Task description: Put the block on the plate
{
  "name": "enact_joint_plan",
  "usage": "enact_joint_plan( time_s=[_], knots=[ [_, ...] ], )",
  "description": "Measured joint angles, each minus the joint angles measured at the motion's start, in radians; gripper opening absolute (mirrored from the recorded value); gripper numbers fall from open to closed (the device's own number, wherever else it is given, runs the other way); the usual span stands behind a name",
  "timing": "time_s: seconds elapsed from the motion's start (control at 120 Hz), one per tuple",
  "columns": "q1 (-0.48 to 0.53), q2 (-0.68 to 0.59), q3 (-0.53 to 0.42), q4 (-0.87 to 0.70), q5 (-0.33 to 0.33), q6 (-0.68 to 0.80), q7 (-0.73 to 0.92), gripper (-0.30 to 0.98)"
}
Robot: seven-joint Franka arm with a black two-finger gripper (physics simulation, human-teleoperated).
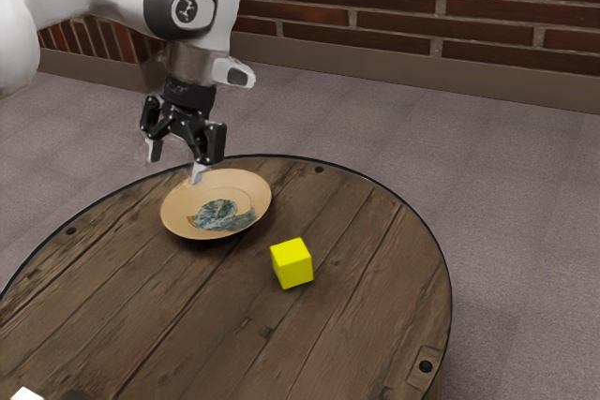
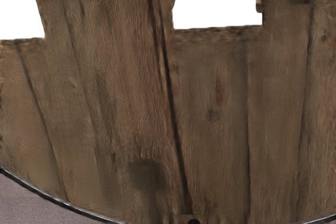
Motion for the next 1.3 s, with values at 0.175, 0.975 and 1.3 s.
enact_joint_plan(
  time_s=[0.175, 0.975, 1.3],
  knots=[
    [-0.028, 0.053, 0.003, 0.039, 0.01, 0.233, -0.006, 0.69],
    [-0.082, 0.304, 0.025, -0.102, -0.144, 0.73, -0.394, 0.69],
    [-0.067, 0.309, 0.027, -0.234, -0.211, 0.949, -0.878, 0.69]
  ],
)
